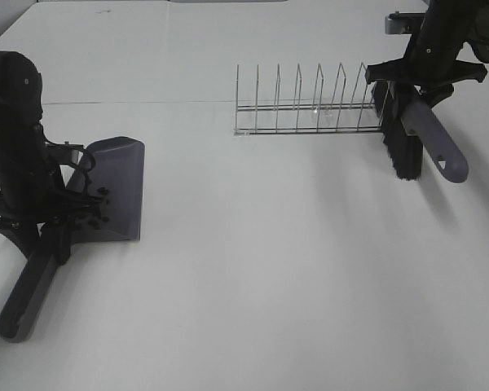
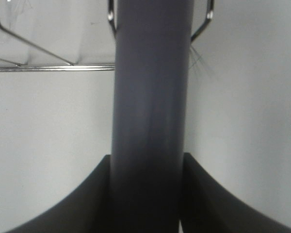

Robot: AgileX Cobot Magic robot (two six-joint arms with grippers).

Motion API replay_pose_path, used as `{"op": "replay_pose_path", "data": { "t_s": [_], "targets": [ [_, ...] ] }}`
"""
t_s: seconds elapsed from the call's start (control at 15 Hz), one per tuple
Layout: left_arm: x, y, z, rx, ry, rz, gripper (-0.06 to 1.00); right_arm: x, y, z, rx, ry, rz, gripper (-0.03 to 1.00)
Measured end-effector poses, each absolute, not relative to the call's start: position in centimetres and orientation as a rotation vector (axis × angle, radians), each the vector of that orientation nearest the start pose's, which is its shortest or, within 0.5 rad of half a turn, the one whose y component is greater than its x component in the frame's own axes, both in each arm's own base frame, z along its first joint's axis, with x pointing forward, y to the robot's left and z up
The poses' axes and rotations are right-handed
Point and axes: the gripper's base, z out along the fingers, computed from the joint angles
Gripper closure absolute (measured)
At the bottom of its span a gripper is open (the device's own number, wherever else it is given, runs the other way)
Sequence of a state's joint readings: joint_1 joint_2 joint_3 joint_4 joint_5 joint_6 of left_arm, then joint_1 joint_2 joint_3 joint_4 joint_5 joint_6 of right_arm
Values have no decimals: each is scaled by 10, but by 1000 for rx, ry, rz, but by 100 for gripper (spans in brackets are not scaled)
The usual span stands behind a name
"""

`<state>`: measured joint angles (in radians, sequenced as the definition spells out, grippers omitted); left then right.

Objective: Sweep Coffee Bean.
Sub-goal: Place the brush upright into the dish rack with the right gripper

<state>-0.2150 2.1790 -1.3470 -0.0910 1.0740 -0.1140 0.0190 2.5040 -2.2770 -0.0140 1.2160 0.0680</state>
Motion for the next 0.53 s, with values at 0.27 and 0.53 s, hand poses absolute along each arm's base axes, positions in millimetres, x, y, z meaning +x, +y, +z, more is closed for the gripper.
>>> {"op": "replay_pose_path", "data": {
  "t_s": [0.27, 0.53],
  "targets": [
    [360, -86, 91, 81, 3397, -56, 61, 529, 9, 155, 91, 2846, 3, 60],
    [360, -86, 91, 81, 3397, -56, 61, 533, 8, 155, 118, 2802, 8, 60]
  ]
}}
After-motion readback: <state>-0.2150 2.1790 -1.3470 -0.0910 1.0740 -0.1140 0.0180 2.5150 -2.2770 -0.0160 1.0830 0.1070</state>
